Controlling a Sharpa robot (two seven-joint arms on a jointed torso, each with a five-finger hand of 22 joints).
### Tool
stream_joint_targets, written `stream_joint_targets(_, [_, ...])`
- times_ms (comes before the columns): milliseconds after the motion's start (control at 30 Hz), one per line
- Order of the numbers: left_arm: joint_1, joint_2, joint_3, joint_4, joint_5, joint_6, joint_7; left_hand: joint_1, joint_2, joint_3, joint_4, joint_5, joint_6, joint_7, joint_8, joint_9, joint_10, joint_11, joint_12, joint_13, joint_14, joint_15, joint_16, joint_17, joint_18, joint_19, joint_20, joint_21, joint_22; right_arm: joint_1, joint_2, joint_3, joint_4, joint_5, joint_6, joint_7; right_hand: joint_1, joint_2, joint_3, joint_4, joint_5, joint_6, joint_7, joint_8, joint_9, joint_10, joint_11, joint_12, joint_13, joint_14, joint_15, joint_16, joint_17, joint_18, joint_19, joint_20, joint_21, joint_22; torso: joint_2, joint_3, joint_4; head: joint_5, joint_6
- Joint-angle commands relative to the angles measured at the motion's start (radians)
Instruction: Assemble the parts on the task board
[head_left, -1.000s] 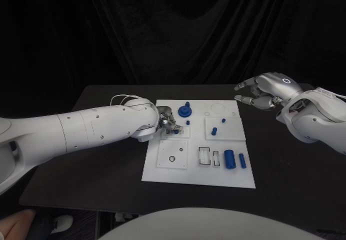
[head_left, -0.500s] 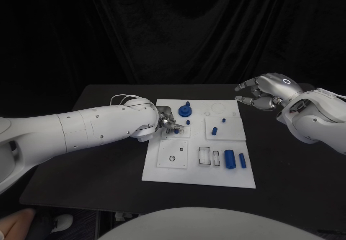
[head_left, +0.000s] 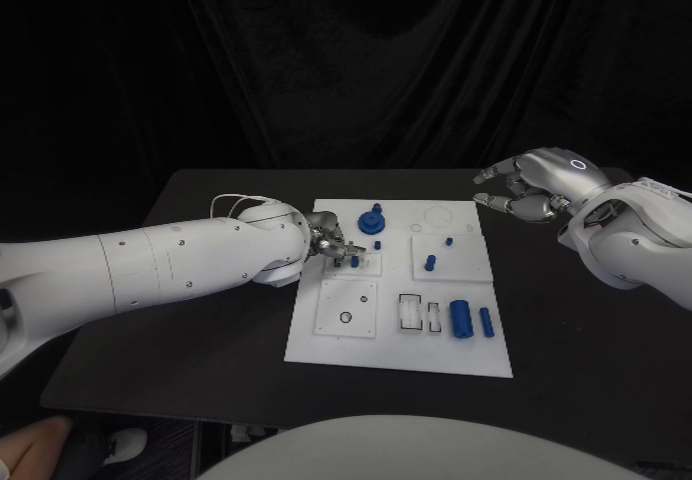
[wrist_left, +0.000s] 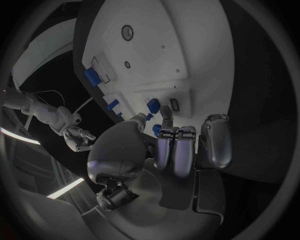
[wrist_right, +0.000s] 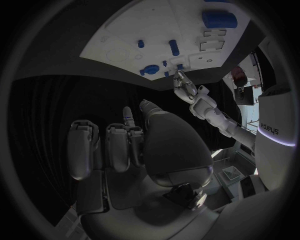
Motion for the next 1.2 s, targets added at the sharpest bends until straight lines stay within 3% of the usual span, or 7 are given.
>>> stream_joint_targets(33, [0.019, -0.013, 0.001, 0.020, -0.061, -0.086, 0.041, 0.017, 0.009, -0.010, 0.000, 0.014, 0.001, -0.009, 0.026, 0.031, 0.102, -0.010, -0.004, 0.263, 0.105, -0.013, 0.003, 0.263, -0.020, 0.012, -0.002, 0.008, 0.023, -0.002, -0.003, 0.001, 0.002, -0.002, 0.002, -0.019, -0.005, 0.003, 0.005, 0.002, 0.008, 0.006, -0.002, -0.003, -0.001, 0.036, 0.006, -0.006, 0.163, 0.073, 0.008, 0.001, 0.093, -0.001, 0.054, 0.007, -0.003, 0.223, 0.000, -0.0003, -0.0003, 0.002, 0.000])
stream_joint_targets(267, [0.067, -0.044, 0.001, 0.048, -0.109, -0.085, 0.045, 0.064, 0.016, -0.016, -0.006, 0.048, -0.009, -0.016, 0.073, 0.031, 0.102, -0.017, -0.004, 0.263, 0.105, -0.020, 0.003, 0.263, -0.022, 0.018, -0.009, 0.011, 0.031, -0.002, -0.003, 0.001, 0.002, -0.002, 0.002, -0.021, -0.008, 0.004, 0.005, 0.004, 0.009, 0.007, -0.002, -0.003, -0.002, 0.033, 0.006, -0.009, 0.158, 0.072, 0.008, 0.001, 0.093, -0.001, 0.054, 0.007, -0.003, 0.223, -0.001, 0.0003, -0.0007, 0.002, 0.000])
stream_joint_targets(367, [0.083, -0.048, 0.001, 0.047, -0.129, -0.052, 0.028, 0.108, 0.019, -0.008, -0.020, 0.095, -0.018, -0.018, 0.086, 0.030, 0.102, -0.019, -0.004, 0.263, 0.105, -0.022, 0.003, 0.263, -0.022, 0.019, -0.011, 0.011, 0.033, -0.002, -0.002, 0.001, 0.002, -0.002, 0.002, -0.022, -0.009, 0.004, 0.005, 0.005, 0.010, 0.007, -0.002, -0.004, -0.002, 0.032, 0.006, -0.011, 0.156, 0.073, 0.008, 0.002, 0.093, -0.001, 0.054, 0.007, -0.003, 0.223, -0.001, 0.0010, -0.0009, 0.002, 0.000])
stream_joint_targets(467, [0.096, -0.042, 0.001, 0.031, -0.142, 0.018, -0.012, 0.113, 0.019, -0.009, -0.018, 0.095, -0.026, -0.017, 0.082, 0.028, 0.102, -0.018, -0.004, 0.263, 0.105, -0.022, 0.003, 0.263, -0.020, 0.015, -0.012, 0.006, 0.028, -0.002, -0.001, 0.001, 0.002, -0.002, 0.003, -0.022, -0.009, 0.004, 0.005, 0.005, 0.010, 0.007, -0.002, -0.004, -0.002, 0.032, 0.006, -0.011, 0.156, 0.073, 0.008, 0.002, 0.093, -0.001, 0.054, 0.007, -0.003, 0.223, 0.000, 0.0014, -0.0004, 0.003, 0.000])
stream_joint_targets(700, [0.104, -0.008, 0.001, -0.040, -0.149, 0.113, -0.050, 0.114, 0.020, -0.022, -0.003, 0.058, -0.044, -0.009, 0.058, 0.021, 0.102, -0.012, -0.004, 0.263, 0.105, -0.016, 0.003, 0.263, -0.019, 0.007, -0.008, -0.005, 0.022, -0.002, 0.002, 0.001, 0.002, -0.002, 0.004, -0.022, -0.009, 0.004, 0.006, 0.005, 0.011, 0.007, -0.002, -0.004, -0.003, 0.029, 0.006, -0.015, 0.151, 0.072, 0.008, 0.001, 0.092, 0.000, 0.053, 0.007, -0.005, 0.223, 0.001, 0.0010, 0.0005, 0.003, 0.000])
stream_joint_targets(833, [0.105, 0.012, 0.001, -0.082, -0.150, 0.129, -0.051, 0.114, 0.018, -0.024, -0.002, 0.053, -0.043, -0.009, 0.055, 0.020, 0.102, -0.011, -0.004, 0.263, 0.105, -0.016, 0.003, 0.263, -0.019, 0.008, -0.008, -0.003, 0.024, -0.002, 0.002, 0.001, 0.002, -0.002, 0.007, -0.022, -0.009, 0.004, 0.006, 0.005, 0.012, 0.007, -0.002, -0.004, -0.003, 0.028, 0.006, -0.015, 0.150, 0.072, 0.008, 0.001, 0.092, -0.001, 0.053, 0.007, -0.005, 0.223, 0.001, 0.0021, -0.0010, 0.008, 0.000])
stream_joint_targets(1200, [0.102, 0.062, 0.001, -0.175, -0.148, 0.147, -0.034, 0.110, 0.013, -0.035, -0.001, 0.041, -0.039, -0.007, 0.047, 0.018, 0.102, -0.010, -0.004, 0.263, 0.105, -0.014, 0.003, 0.263, -0.019, 0.007, -0.006, -0.005, 0.024, -0.002, 0.004, 0.001, 0.004, -0.002, 0.010, -0.025, -0.005, 0.003, 0.009, 0.002, 0.018, 0.008, -0.002, -0.005, -0.004, 0.026, 0.006, -0.018, 0.147, 0.072, 0.007, 0.001, 0.092, -0.001, 0.053, 0.007, -0.004, 0.223, 0.003, -0.0016, 0.0009, 0.003, 0.000])
